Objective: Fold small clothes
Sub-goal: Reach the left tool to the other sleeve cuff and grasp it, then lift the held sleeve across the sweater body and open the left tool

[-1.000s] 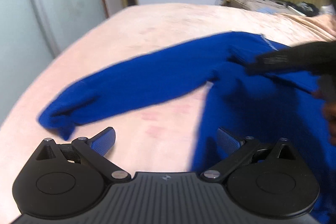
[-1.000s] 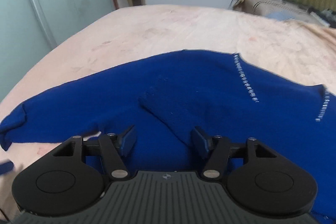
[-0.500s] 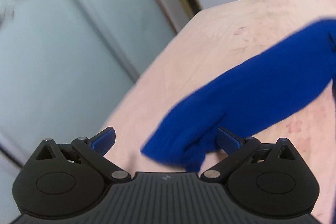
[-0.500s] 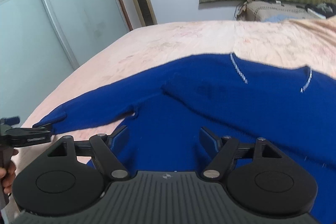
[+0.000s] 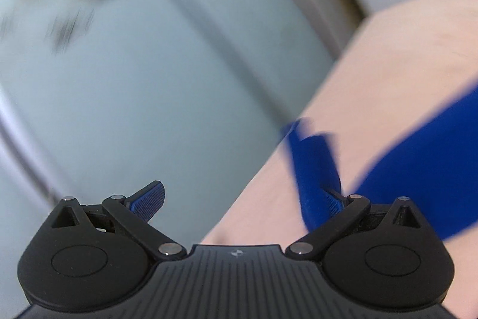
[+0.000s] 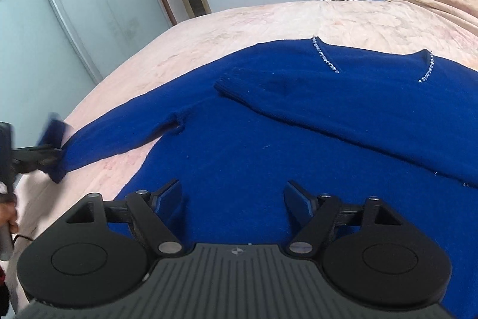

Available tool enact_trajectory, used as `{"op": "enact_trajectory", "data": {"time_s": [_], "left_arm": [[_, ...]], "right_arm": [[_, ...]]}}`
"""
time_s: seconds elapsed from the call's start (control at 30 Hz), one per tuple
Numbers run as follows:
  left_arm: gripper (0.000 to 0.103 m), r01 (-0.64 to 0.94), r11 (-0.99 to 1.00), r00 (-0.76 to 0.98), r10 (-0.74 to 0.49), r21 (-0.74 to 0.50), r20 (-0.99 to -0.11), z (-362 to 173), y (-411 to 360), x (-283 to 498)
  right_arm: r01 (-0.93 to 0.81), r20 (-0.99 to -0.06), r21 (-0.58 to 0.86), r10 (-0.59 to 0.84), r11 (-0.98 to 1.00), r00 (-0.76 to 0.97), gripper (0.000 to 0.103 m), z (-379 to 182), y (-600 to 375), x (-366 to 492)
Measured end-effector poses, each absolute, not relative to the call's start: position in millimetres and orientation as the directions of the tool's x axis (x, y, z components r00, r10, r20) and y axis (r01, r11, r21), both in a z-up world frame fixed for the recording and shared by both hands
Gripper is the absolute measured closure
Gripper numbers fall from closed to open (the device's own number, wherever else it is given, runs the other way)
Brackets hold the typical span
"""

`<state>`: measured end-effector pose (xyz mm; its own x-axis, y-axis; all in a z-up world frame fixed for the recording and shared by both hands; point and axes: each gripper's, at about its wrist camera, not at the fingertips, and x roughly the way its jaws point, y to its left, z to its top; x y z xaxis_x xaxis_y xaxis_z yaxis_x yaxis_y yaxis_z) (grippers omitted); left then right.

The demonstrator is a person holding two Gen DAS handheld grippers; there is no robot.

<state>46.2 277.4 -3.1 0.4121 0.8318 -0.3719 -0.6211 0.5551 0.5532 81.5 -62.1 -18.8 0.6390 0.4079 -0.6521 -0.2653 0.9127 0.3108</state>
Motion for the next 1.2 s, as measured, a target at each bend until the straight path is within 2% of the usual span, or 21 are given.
{"op": "enact_trajectory", "data": {"time_s": [0.07,0.13,0.2,0.27,0.33,0.4,0.53,0.67,0.8,0.83,0.87,0.9,0.93,1.0,1.1,1.2], "left_arm": [[0.0,-0.72,0.529,0.337,0.832,0.45,-0.44,7,313,27],[0.0,-0.772,0.541,0.343,0.796,0.333,-0.499,18,333,5],[0.0,-0.768,0.623,0.432,0.675,0.149,-0.598,24,347,-10],[0.0,-0.725,0.683,0.54,0.484,-0.089,-0.688,23,360,-20],[0.0,-0.689,0.663,0.616,0.32,-0.295,-0.72,17,368,-27],[0.001,-0.657,0.629,0.661,0.215,-0.416,-0.719,9,372,-25],[0.001,-0.65,0.557,0.679,0.118,-0.517,-0.725,-10,378,-15],[0.001,-0.636,0.448,0.743,0.133,-0.629,-0.656,-24,385,-16],[0.002,-0.564,0.265,0.826,0.173,-0.783,-0.536,-37,396,-29],[0.006,-0.549,0.234,0.836,0.178,-0.803,-0.519,-39,399,-33],[0.023,-0.536,0.216,0.844,0.177,-0.816,-0.507,-42,401,-32],[0.049,-0.537,0.207,0.843,0.163,-0.818,-0.512,-45,403,-28],[0.06,-0.547,0.199,0.837,0.145,-0.813,-0.528,-49,405,-24],[0.093,-0.557,0.163,0.83,0.099,-0.814,-0.548,-61,410,-18],[0.097,-0.554,0.136,0.833,0.089,-0.821,-0.547,-66,411,-17],[0.097,-0.598,0.263,0.801,0.169,-0.757,-0.574,-41,399,-13]], "right_arm": [[-0.266,-0.653,0.316,0.412,0.911,0.635,0.022,-20,-62,81],[-0.269,-0.654,0.318,0.416,0.909,0.631,0.022,-22,-61,81],[-0.276,-0.655,0.319,0.422,0.907,0.627,0.022,-23,-59,81],[-0.284,-0.658,0.316,0.425,0.905,0.622,0.022,-23,-56,82],[-0.293,-0.658,0.315,0.43,0.903,0.618,0.021,-23,-55,80],[-0.296,-0.657,0.317,0.433,0.901,0.617,0.02,-22,-56,78],[-0.287,-0.661,0.318,0.428,0.904,0.616,0.02,-22,-60,74],[-0.278,-0.661,0.318,0.422,0.907,0.621,0.019,-23,-62,71],[-0.276,-0.666,0.308,0.414,0.91,0.62,0.018,-23,-60,70],[-0.278,-0.668,0.304,0.412,0.911,0.62,0.017,-23,-59,69],[-0.282,-0.669,0.3,0.412,0.911,0.619,0.016,-23,-59,68],[-0.285,-0.669,0.297,0.412,0.911,0.619,0.015,-23,-58,68],[-0.288,-0.67,0.294,0.411,0.911,0.618,0.015,-23,-58,67],[-0.291,-0.671,0.291,0.411,0.911,0.617,0.015,-23,-58,66],[-0.289,-0.671,0.295,0.413,0.911,0.616,0.015,-22,-60,64],[-0.29,-0.67,0.291,0.411,0.912,0.618,0.015,-21,-62,63]]}}
